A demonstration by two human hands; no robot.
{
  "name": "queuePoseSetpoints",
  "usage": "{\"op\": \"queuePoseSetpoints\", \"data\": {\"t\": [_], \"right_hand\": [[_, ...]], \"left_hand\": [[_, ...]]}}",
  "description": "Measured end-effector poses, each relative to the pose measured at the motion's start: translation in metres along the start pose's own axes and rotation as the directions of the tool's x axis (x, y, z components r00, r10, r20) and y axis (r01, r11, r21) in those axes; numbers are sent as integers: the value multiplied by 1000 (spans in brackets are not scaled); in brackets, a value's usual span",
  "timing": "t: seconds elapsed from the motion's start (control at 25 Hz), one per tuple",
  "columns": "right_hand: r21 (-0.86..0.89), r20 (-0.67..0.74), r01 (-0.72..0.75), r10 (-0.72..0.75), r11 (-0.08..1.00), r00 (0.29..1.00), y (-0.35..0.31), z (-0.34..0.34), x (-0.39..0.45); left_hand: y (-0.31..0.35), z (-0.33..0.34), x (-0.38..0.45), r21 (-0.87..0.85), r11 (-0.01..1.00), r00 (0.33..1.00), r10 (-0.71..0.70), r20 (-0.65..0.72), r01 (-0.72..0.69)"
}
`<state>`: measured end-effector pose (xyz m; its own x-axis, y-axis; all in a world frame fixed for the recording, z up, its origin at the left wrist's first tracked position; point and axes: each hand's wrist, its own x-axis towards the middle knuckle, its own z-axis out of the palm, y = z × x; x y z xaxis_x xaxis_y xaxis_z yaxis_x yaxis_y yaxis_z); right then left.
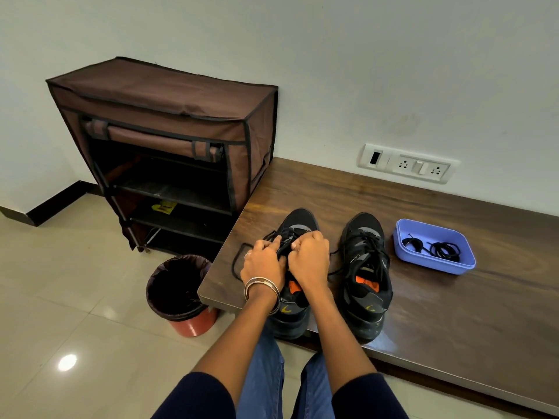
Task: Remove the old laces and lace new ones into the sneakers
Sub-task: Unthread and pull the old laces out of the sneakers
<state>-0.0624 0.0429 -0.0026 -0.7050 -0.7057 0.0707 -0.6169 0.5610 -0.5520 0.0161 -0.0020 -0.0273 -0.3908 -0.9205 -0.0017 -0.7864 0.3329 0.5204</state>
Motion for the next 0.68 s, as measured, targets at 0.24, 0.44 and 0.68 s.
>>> {"op": "queuePoseSetpoints", "data": {"t": [0.24, 0.44, 0.68], "right_hand": [[165, -76, -76, 89, 983, 993, -5, 6, 9], [547, 120, -406, 411, 732, 904, 1, -16, 22], [435, -7, -260, 292, 862, 956, 25, -63, 24]], "left_hand": [[1, 0, 0, 0, 1000, 1000, 9, 22, -9], [2, 0, 0, -20, 1000, 1000, -15, 15, 15], [0, 0, 1, -30, 999, 1000, -19, -13, 19]]}}
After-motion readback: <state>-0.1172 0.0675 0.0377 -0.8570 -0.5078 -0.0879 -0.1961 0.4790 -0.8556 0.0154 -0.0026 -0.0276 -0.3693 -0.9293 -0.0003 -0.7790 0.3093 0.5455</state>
